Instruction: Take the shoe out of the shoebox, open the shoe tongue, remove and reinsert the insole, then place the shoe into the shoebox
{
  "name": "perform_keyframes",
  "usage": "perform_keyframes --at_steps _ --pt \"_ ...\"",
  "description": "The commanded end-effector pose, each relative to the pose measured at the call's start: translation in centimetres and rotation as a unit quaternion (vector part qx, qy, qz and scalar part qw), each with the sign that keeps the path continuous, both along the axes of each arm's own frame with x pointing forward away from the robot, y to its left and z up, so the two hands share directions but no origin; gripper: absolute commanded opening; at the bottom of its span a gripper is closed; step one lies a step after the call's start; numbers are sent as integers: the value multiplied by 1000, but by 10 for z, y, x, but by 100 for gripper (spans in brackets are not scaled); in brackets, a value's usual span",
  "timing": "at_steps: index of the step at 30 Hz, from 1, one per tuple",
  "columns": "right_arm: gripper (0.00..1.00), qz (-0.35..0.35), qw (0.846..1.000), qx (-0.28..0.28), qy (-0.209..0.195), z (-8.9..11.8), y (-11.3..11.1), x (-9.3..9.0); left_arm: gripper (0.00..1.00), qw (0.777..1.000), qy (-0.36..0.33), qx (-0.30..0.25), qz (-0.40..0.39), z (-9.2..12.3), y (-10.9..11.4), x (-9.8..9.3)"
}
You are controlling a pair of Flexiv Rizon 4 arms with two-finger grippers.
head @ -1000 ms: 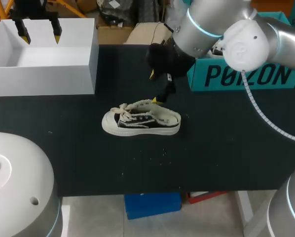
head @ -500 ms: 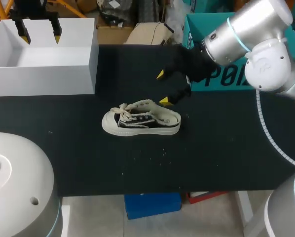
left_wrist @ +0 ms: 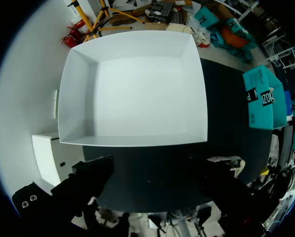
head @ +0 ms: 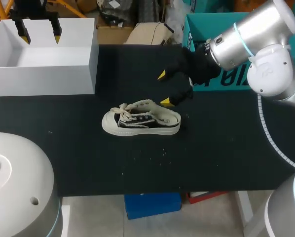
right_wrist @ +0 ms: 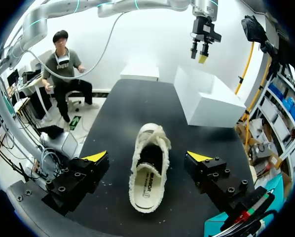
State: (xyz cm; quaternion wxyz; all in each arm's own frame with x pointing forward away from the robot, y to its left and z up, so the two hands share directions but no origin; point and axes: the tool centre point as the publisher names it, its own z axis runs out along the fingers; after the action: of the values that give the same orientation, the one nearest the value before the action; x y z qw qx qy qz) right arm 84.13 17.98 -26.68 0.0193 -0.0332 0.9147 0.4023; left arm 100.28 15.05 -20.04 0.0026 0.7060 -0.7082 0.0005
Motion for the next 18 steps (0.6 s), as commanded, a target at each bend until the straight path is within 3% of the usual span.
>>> perform_keyframes --at_steps 1,9,18 --pt "100 -1 1000 0 0 0 1 0 100 1000 1 1 1 1 0 0" --pt "100 -17 999 33 -17 -18 -12 -8 100 1000 1 1 1 1 0 0" --pt "100 -29 996 80 -3 -59 -24 -4 100 1000 1 1 1 1 0 0"
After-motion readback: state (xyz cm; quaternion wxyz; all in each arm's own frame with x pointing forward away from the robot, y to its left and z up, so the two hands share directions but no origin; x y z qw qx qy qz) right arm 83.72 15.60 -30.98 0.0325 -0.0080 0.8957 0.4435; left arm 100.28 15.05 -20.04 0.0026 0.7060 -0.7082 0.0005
